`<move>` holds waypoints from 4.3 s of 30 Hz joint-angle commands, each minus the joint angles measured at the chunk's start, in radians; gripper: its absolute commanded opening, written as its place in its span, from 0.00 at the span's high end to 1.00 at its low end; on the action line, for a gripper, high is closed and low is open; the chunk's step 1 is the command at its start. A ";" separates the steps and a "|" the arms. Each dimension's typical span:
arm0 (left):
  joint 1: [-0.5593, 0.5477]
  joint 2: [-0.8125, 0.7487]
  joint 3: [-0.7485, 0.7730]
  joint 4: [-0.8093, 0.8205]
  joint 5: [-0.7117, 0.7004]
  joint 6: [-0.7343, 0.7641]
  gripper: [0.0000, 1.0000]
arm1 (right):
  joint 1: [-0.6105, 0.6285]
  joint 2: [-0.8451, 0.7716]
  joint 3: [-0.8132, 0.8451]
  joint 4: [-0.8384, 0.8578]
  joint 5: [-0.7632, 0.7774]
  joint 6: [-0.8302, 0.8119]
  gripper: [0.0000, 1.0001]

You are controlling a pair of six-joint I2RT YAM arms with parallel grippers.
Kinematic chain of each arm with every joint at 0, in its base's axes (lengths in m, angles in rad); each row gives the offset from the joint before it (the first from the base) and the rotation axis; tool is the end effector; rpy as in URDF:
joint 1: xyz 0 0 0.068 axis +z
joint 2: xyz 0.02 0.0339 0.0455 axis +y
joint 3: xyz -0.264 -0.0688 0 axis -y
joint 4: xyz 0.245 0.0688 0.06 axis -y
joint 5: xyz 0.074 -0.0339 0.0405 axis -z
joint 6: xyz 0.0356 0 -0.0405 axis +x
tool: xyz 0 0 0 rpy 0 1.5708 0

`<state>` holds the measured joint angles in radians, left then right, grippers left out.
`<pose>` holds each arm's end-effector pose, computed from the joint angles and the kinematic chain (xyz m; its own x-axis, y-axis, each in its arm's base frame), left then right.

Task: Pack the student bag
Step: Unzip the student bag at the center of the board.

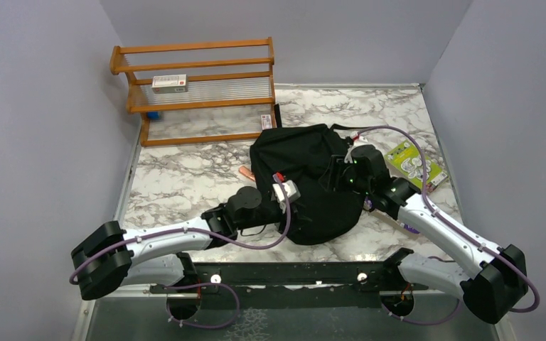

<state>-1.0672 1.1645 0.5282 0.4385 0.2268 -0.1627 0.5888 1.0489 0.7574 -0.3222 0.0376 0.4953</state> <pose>0.1160 -0.2272 0.2373 -0.2491 0.1250 -0.9604 0.9318 0.3013 -0.2024 0.1919 0.1266 0.2663 -0.6730 0.1217 -0.7296 -0.2382 0.8982 0.3695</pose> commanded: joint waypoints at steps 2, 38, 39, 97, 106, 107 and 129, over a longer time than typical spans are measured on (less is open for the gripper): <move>0.006 -0.097 -0.049 0.058 0.041 -0.015 0.44 | -0.003 -0.018 0.061 -0.172 -0.057 0.067 0.46; 0.070 0.037 0.063 -0.483 -0.295 -0.777 0.17 | 0.000 -0.080 -0.124 -0.143 -0.317 0.319 0.46; 0.069 0.046 0.059 -0.473 -0.292 -0.778 0.20 | -0.001 -0.080 -0.129 -0.139 -0.321 0.319 0.46; -0.009 0.157 -0.109 0.382 -0.551 -0.412 1.00 | 0.078 -0.346 -0.336 0.073 -0.207 0.669 0.58; -0.013 0.172 -0.102 0.382 -0.538 -0.401 1.00 | 0.078 -0.184 -0.299 0.092 -0.279 0.727 0.56; -0.013 0.172 -0.101 0.382 -0.537 -0.400 1.00 | 0.079 -0.185 -0.300 0.093 -0.279 0.730 0.56; -0.033 0.208 -0.075 0.387 -0.499 -0.347 1.00 | 0.079 0.022 -0.301 0.291 -0.335 0.722 0.66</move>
<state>-1.0882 1.3689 0.4038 0.7380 -0.2962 -0.5369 0.6621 1.0569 0.4362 -0.0898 -0.2687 1.2297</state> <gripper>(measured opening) 0.025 0.378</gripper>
